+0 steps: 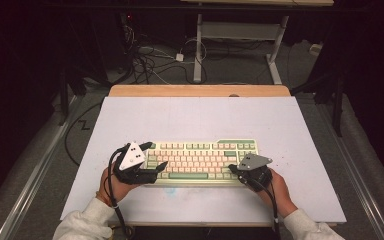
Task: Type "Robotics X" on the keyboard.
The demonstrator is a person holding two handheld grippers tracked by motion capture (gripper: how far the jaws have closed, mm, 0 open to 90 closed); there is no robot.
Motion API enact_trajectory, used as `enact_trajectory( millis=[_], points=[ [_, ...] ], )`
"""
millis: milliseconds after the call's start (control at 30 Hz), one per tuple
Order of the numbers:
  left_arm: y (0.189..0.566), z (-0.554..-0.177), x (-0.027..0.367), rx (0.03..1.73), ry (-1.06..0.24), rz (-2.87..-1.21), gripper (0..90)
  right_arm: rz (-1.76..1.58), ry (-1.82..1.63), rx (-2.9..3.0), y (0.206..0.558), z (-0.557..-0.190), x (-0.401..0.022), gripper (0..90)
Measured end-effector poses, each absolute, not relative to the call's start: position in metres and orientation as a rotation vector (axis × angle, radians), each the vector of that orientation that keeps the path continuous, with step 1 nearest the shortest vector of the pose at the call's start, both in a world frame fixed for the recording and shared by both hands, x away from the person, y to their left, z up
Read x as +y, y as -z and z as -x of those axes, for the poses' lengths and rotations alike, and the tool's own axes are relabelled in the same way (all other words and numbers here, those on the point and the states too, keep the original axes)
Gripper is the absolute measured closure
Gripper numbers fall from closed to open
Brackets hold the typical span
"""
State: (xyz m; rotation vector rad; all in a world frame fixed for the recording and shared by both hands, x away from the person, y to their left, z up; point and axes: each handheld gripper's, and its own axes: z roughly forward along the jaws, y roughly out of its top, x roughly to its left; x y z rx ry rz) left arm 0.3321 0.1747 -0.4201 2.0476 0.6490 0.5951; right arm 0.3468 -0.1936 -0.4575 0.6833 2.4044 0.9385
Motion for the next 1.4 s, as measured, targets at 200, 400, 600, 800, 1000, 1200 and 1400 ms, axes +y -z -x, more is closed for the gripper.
enact_trajectory(
  millis=[200, 400, 600, 800, 1000, 1200, 1400],
  points=[
    [0.419, -0.336, 0.171, 0.613, -0.56, -2.06, 33.6, -0.683, -0.94, 2.406, 0.457, -0.347, -0.194, 90.0],
    [0.42, -0.341, 0.168, 0.614, -0.523, -2.08, 58.4, -0.673, -0.938, 2.408, 0.457, -0.347, -0.194, 90.0],
    [0.424, -0.349, 0.158, 0.613, -0.507, -2.147, 78.4, -0.673, -0.936, 2.407, 0.457, -0.346, -0.194, 90.0],
    [0.427, -0.357, 0.148, 0.613, -0.484, -2.195, 86.0, -0.675, -0.936, 2.406, 0.457, -0.346, -0.194, 90.0],
    [0.432, -0.366, 0.138, 0.623, -0.451, -2.25, 87.9, -0.675, -0.935, 2.405, 0.457, -0.346, -0.194, 90.0],
    [0.437, -0.374, 0.13, 0.63, -0.436, -2.276, 88.0, -0.671, -0.934, 2.403, 0.458, -0.346, -0.193, 90.0],
    [0.442, -0.383, 0.122, 0.634, -0.426, -2.32, 88.0, -0.672, -0.934, 2.402, 0.458, -0.346, -0.193, 90.0]
  ],
)
